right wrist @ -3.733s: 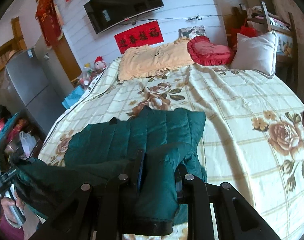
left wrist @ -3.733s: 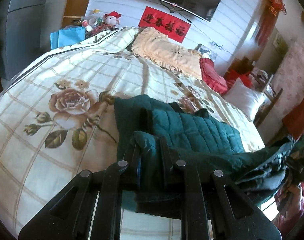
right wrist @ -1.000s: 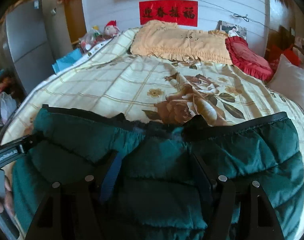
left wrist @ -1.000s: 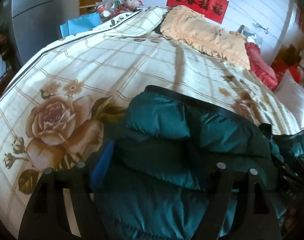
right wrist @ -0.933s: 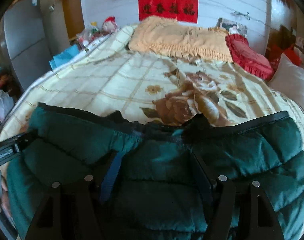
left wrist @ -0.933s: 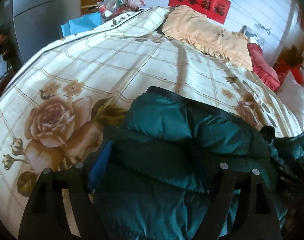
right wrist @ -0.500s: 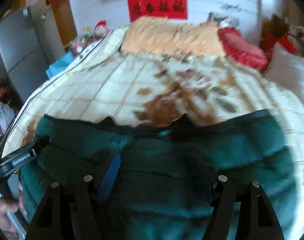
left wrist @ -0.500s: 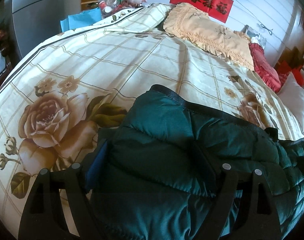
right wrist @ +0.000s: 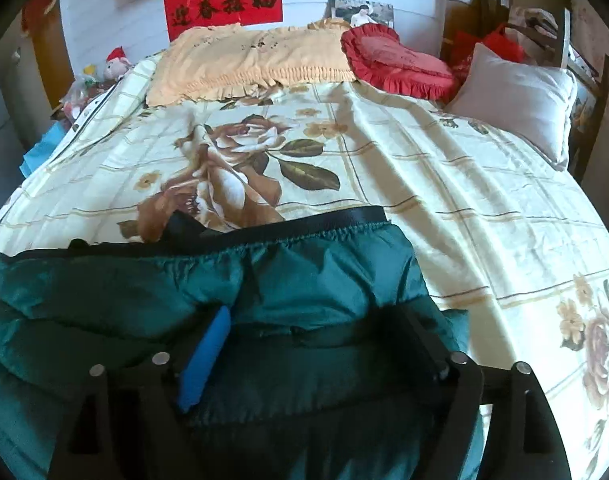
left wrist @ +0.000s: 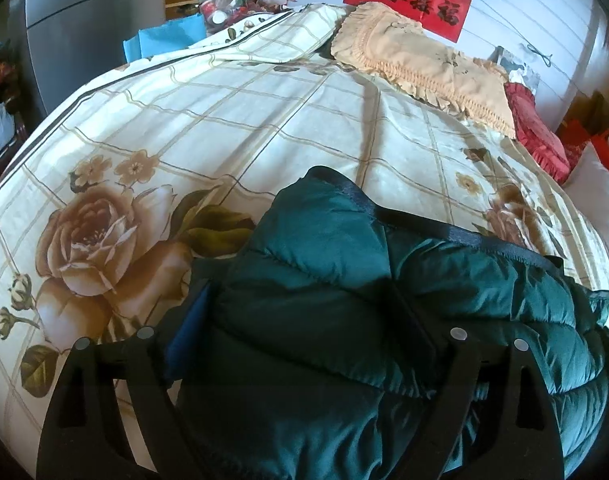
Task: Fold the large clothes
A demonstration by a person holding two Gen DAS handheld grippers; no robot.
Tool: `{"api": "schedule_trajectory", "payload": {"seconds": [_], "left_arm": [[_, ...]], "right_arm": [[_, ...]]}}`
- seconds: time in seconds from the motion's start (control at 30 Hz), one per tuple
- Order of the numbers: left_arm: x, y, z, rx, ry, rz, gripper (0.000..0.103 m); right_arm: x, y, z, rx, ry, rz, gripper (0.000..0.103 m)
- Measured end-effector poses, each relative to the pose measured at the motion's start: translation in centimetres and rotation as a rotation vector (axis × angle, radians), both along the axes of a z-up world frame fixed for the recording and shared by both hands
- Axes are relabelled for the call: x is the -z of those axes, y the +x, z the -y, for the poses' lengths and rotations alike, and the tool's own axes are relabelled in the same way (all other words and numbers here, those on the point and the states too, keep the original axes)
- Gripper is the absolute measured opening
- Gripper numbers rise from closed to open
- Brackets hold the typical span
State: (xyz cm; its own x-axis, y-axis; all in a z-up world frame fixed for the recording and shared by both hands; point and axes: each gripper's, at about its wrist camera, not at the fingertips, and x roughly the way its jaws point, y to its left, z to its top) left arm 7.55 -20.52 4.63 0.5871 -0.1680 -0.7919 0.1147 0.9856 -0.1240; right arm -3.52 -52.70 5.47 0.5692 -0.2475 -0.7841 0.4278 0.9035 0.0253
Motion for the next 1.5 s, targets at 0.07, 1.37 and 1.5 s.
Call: {"api": "schedule_trajectory", "payload": {"seconds": [0.07, 1.37, 1.5], "left_arm": [[-0.1, -0.2, 0.0, 0.004, -0.006, 0.004, 0.088], [-3.3, -8.9, -0.1, 0.126, 0.016, 0.071, 0.089], [-3.6, -9.5, -0.8, 0.136, -0.02, 0.058, 0.089]], "right_arm": [[-0.3, -0.4, -0.3, -0.006, -0.008, 0.002, 0.08], [-2.9, -15.4, -3.0, -0.017, 0.055, 0.103, 0.082], [-0.5, -14.3, -2.5, -0.014, 0.104, 0.078, 0.087]]}}
